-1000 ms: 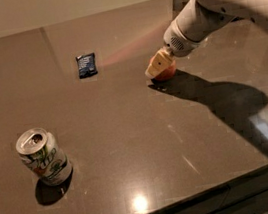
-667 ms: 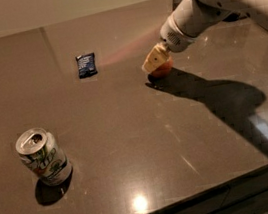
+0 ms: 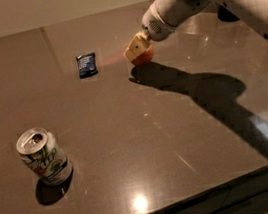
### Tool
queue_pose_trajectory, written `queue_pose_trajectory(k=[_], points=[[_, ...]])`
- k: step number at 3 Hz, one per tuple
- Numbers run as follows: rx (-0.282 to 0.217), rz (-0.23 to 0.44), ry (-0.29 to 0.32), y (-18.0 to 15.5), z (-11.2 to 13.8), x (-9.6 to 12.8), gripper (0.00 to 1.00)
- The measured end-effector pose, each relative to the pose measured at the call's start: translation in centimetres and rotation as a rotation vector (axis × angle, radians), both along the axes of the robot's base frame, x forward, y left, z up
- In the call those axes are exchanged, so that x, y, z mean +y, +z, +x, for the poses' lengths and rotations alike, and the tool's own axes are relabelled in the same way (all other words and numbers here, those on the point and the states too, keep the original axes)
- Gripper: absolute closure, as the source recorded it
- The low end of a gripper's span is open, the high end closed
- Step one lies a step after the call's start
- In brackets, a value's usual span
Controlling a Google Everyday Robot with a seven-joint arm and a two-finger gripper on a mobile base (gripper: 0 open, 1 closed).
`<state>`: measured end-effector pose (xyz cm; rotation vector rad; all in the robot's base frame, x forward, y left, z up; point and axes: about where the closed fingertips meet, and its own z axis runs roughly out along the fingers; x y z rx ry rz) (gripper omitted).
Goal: Move apple near rxbar blueberry
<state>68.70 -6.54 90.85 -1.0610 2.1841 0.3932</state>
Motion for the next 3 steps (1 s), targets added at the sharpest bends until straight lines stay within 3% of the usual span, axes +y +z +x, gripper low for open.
queue_pose_trajectory(k=[2, 3], points=[[-0.023, 0.043, 0.045, 0.0, 2.9, 5.3, 1.0], [-0.025, 0.057, 0.074, -0.3, 3.1, 7.6, 1.0]])
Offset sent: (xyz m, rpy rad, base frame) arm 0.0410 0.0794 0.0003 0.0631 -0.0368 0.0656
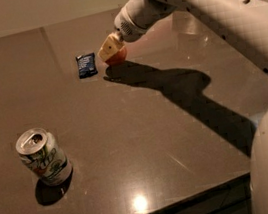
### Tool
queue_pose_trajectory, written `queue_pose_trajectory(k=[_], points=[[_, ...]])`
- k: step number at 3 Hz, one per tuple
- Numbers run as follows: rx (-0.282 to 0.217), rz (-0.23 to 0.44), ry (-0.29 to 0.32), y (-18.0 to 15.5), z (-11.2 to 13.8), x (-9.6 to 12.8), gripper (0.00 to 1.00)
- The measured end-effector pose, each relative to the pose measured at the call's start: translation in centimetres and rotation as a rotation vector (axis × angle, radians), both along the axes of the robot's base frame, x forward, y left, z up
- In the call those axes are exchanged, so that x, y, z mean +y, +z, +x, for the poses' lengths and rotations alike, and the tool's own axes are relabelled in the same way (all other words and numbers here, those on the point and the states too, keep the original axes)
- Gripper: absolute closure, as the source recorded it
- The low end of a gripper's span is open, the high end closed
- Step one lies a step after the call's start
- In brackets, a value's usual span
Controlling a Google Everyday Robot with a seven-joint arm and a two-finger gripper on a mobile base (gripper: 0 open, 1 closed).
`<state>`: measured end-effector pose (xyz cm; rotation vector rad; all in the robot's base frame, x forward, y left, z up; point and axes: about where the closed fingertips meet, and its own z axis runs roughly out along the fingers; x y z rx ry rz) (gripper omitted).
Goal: Move apple near rxbar blueberry
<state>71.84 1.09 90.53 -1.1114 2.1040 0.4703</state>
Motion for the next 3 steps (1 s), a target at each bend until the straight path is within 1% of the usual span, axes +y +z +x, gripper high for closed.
queue_pose_trajectory(k=[1, 2, 3], points=[[0.007, -0.021, 0.032, -0.8, 0.3, 2.0, 0.81], [0.024, -0.043, 0.047, -1.9, 0.5, 2.8, 0.58], [0.041, -0.058, 0.067, -3.0, 0.5, 3.2, 0.28]])
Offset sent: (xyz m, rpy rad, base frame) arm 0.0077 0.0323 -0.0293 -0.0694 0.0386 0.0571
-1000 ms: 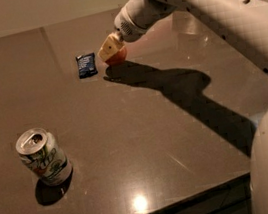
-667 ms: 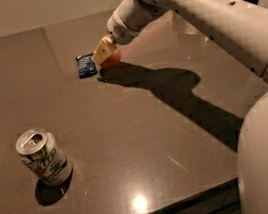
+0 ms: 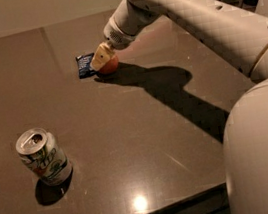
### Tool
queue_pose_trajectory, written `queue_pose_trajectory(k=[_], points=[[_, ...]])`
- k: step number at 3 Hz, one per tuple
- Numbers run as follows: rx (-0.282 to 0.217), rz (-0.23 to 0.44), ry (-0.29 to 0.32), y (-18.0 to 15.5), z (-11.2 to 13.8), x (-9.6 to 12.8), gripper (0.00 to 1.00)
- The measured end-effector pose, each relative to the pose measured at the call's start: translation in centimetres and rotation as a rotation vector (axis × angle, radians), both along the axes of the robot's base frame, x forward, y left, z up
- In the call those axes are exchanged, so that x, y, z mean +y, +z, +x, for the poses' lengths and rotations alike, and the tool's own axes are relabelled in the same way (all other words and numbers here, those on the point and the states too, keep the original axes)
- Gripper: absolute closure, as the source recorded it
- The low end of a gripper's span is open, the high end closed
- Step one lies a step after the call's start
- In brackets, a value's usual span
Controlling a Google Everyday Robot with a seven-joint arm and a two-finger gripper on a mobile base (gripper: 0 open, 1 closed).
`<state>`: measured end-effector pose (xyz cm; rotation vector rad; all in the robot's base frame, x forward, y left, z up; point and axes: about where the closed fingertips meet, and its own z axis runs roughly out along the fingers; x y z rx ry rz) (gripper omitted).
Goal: Move apple near rxbar blueberry
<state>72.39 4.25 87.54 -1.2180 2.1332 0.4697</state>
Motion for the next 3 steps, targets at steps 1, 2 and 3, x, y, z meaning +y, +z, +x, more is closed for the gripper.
queue_pose_trajectory(k=[1, 2, 3], points=[[0.002, 0.001, 0.002, -0.16, -0.02, 0.2, 0.04], [0.004, 0.0, 0.004, -0.3, -0.04, 0.32, 0.0], [0.004, 0.0, 0.004, -0.3, -0.04, 0.32, 0.0]])
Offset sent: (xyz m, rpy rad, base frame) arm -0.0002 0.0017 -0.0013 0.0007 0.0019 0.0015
